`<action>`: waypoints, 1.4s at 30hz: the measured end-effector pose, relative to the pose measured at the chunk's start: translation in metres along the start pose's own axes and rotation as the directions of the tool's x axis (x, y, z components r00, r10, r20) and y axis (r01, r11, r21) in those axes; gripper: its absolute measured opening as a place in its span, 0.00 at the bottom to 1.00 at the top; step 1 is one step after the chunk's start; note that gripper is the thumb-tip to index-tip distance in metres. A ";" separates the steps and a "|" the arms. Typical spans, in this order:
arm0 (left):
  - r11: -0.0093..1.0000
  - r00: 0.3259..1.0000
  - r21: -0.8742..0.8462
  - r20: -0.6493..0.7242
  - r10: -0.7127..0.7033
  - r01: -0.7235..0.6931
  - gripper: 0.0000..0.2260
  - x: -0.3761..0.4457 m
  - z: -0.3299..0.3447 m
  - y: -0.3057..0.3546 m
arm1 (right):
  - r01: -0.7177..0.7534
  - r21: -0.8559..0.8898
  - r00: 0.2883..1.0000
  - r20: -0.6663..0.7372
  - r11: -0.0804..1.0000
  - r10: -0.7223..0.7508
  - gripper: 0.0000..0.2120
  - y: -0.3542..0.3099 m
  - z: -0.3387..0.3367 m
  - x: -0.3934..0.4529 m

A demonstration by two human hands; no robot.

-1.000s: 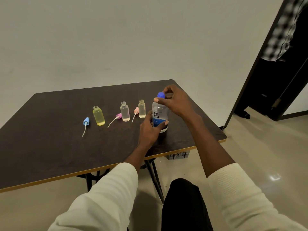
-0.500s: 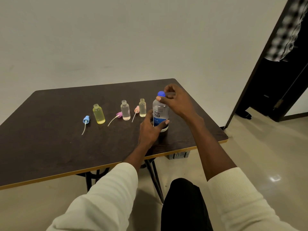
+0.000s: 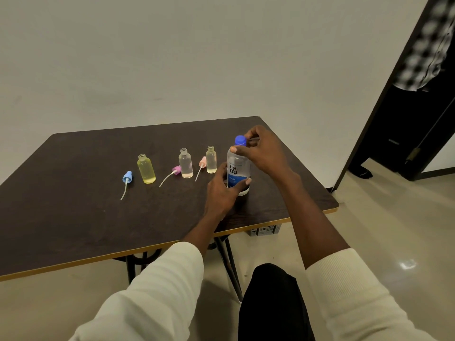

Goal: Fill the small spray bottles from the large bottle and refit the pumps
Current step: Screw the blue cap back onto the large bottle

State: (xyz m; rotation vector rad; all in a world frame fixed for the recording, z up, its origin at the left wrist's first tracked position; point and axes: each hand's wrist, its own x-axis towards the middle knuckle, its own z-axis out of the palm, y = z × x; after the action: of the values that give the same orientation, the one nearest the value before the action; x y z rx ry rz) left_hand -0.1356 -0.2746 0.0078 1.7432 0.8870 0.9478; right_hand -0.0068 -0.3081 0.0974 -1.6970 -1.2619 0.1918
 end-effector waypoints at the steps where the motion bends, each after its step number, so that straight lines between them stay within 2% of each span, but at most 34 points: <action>1: 1.000 1.000 -0.004 0.002 -0.001 0.001 0.34 0.000 0.000 0.000 | 0.003 0.022 1.000 0.023 1.000 -0.004 0.23 0.000 -0.002 0.000; 3: 1.000 1.000 -0.013 0.004 0.002 -0.002 0.33 0.000 0.000 0.000 | 0.009 0.082 0.997 0.078 0.997 -0.015 0.24 0.001 -0.005 0.001; 5: 1.000 1.000 -0.021 -0.001 0.002 -0.002 0.33 0.000 0.000 0.000 | 0.026 0.070 0.995 0.097 0.997 -0.033 0.18 0.001 -0.006 0.001; 9: 1.000 1.000 -0.018 -0.002 0.011 -0.011 0.34 0.000 0.000 -0.001 | 0.035 0.011 0.999 0.037 0.999 -0.036 0.09 0.001 -0.001 0.001; 13: 1.000 1.000 -0.009 0.003 0.003 -0.003 0.34 0.001 0.000 -0.002 | 0.000 -0.036 1.000 -0.021 0.999 -0.001 0.18 0.001 0.004 0.000; 17: 1.000 1.000 -0.007 0.001 0.004 -0.004 0.33 0.001 0.000 -0.002 | -0.008 0.062 0.998 0.058 0.998 0.004 0.26 0.001 -0.001 -0.001; 19: 1.000 1.000 -0.016 -0.001 0.008 -0.008 0.32 0.001 0.000 -0.001 | 0.002 0.101 0.997 0.080 0.995 -0.010 0.24 0.003 -0.002 -0.002; 22: 1.000 1.000 -0.020 0.001 0.008 -0.008 0.31 0.001 -0.001 0.000 | 0.018 0.109 1.000 0.016 0.994 -0.019 0.13 0.005 0.000 -0.003; 24: 1.000 1.000 -0.006 0.001 0.014 -0.014 0.32 0.001 -0.001 0.000 | 0.009 0.107 1.000 -0.018 0.994 -0.007 0.10 0.006 0.003 -0.002; 29: 1.000 1.000 -0.005 -0.010 0.007 -0.007 0.32 0.002 -0.001 -0.003 | -0.014 0.076 1.000 -0.019 0.997 0.016 0.20 0.005 0.004 -0.001; 33: 1.000 1.000 -0.018 -0.012 -0.005 0.005 0.33 0.003 0.000 -0.004 | 0.033 0.091 0.999 0.032 0.995 -0.036 0.18 0.004 0.002 -0.003; 37: 1.000 1.000 -0.025 -0.013 -0.017 0.017 0.33 0.003 0.001 -0.004 | 0.016 0.060 0.999 -0.029 0.998 -0.014 0.11 0.007 0.008 0.000; 42: 1.000 1.000 -0.006 -0.009 -0.012 0.012 0.33 0.004 0.002 -0.006 | -0.009 0.084 0.998 -0.061 0.996 0.014 0.18 0.009 0.012 -0.002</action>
State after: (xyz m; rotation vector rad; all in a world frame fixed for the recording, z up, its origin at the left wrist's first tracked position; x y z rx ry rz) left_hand -0.1335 -0.2701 0.0027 1.7273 0.8989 0.9505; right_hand -0.0096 -0.3025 0.0838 -1.6270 -1.1827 0.1947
